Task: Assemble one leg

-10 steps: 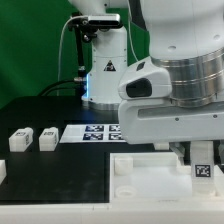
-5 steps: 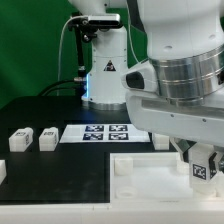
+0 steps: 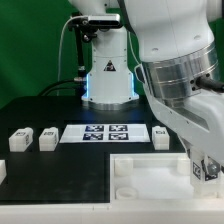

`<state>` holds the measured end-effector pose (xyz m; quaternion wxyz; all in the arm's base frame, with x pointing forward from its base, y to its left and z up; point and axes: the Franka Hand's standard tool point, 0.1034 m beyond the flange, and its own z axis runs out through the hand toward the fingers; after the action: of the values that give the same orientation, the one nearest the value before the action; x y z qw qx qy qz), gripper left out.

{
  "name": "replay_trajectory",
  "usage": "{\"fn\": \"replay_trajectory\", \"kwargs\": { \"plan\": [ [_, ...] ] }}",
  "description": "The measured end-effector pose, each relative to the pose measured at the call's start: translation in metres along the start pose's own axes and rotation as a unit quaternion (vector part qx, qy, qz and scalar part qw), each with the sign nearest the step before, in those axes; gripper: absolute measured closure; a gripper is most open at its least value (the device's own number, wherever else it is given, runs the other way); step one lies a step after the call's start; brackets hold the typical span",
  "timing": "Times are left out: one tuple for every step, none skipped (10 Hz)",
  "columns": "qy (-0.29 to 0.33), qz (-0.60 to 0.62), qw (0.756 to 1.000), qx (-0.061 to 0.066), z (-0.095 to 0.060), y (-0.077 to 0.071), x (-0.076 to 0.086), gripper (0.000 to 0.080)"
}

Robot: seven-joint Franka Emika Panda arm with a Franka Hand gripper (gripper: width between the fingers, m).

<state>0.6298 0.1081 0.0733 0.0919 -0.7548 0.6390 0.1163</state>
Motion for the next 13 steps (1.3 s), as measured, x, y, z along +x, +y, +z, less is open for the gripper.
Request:
{"fn": "replay_trajectory", "kwargs": {
  "plan": [
    [0.000, -0.021, 1.000, 0.000, 0.0002, 0.0001, 0.0000, 0.0506],
    [0.000, -0.061, 0.998, -0.001, 0.0010, 0.0009, 0.0000, 0.0398],
    [-0.001, -0.110, 0.994, -0.004, 0.0026, 0.0027, -0.0001, 0.0263],
    [0.001, -0.186, 0.983, -0.005, 0.0025, 0.0031, -0.0012, 0.0263],
    [0.002, -0.231, 0.973, -0.004, 0.0006, 0.0030, -0.0035, 0.0170],
    [0.001, -0.291, 0.957, -0.004, 0.0014, 0.0032, -0.0024, 0.0155],
    [0.001, -0.339, 0.941, -0.005, 0.0021, 0.0034, -0.0019, 0.0155],
    [0.001, -0.381, 0.924, -0.005, 0.0017, 0.0032, -0.0025, 0.0151],
    [0.011, -0.470, 0.883, -0.012, 0.0001, 0.0021, -0.0049, 0.0151],
    [0.017, -0.527, 0.849, -0.014, 0.0000, 0.0006, -0.0075, 0.0151],
    [0.019, -0.526, 0.850, -0.008, 0.0008, -0.0009, -0.0086, 0.0151],
    [0.018, -0.498, 0.867, -0.007, 0.0011, -0.0006, -0.0084, 0.0266],
    [0.018, -0.501, 0.865, -0.008, 0.0014, -0.0005, -0.0081, 0.0402]
  ]
}}
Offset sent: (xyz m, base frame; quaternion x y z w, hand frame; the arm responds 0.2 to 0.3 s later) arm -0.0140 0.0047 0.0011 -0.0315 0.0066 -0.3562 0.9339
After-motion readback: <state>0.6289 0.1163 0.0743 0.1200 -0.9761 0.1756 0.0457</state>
